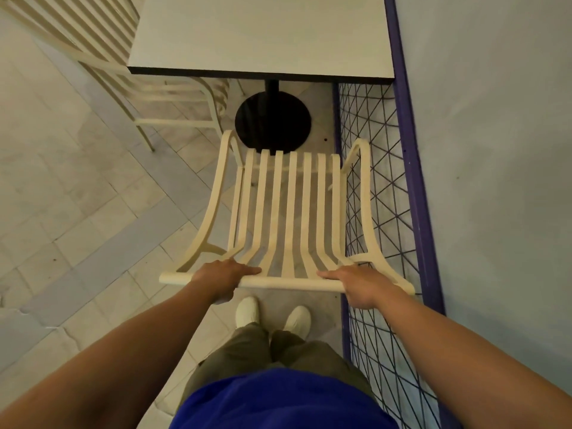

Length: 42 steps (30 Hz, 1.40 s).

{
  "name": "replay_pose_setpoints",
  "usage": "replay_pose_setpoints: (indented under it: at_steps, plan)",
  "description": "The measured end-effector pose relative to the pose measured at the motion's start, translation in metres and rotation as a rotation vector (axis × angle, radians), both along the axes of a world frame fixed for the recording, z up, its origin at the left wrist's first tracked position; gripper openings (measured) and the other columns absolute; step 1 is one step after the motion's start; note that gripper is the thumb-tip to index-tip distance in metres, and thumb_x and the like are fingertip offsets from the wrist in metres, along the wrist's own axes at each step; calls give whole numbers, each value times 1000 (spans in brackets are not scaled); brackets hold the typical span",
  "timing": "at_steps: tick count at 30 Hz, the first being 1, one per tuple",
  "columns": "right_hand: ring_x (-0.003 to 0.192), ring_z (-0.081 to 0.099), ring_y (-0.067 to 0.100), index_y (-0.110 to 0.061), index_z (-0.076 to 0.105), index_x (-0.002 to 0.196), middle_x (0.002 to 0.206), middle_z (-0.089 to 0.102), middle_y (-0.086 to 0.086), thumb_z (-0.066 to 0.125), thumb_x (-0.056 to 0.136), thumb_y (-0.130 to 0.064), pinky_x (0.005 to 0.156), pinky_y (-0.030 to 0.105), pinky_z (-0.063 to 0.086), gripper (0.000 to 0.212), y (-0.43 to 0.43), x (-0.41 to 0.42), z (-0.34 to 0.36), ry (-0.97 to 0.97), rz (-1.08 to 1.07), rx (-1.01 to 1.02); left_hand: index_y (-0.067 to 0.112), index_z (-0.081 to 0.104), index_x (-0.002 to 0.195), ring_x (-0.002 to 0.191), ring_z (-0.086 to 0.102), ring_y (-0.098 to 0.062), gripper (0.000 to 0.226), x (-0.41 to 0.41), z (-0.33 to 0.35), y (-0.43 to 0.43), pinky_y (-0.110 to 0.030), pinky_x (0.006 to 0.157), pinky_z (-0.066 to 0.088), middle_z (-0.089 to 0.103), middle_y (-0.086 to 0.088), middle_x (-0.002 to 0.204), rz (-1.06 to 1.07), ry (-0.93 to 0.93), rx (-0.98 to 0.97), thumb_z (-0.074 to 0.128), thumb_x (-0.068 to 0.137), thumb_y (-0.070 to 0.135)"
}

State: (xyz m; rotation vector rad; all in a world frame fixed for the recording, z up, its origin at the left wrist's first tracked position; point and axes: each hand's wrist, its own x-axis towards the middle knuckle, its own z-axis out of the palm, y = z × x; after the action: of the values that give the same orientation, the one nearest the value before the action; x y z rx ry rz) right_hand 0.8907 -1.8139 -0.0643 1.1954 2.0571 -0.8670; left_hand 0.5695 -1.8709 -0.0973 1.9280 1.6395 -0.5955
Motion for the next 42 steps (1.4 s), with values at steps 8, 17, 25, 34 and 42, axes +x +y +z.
replay_pose_setpoints:
  at_steps: [8,17,25,34,42]
  plan:
    - [92,55,18,-63,23,143,112,56,-1,62,87,-7,79,36,50,88,26,-3,-2,-21,-43,40,54,36,144,101,64,-20,76,-1,2,29,-39,86,57,62,7,125,-3,-34,19,69,89,13]
    - [93,55,16,-61,25,144,113,56,-1,57,90,-2,83,34,50,86,66,-5,1,-40,-68,50,51,35,146,105,63,-24,72,-1,-1,61,-45,90,56,60,2,125,-5,-82,22,64,92,12]
    - [90,56,16,-61,23,145,118,58,0,55,90,-1,75,32,48,87,99,-7,0,-50,-24,58,51,35,146,103,62,-22,74,0,-1,91,-40,88,56,59,2,124,25,-76,20,66,92,11]
    - [86,54,18,-61,22,145,110,57,0,54,88,1,69,31,45,90,120,-11,0,-58,1,44,51,38,146,109,62,-22,73,-2,1,109,-38,91,55,60,7,128,49,-64,29,70,91,16]
    - [92,57,18,-58,28,144,118,58,-1,58,83,-4,75,31,51,87,123,-8,3,-35,-57,7,51,38,145,110,62,-22,72,-5,7,112,-36,92,55,59,6,133,51,-104,-8,70,91,15]
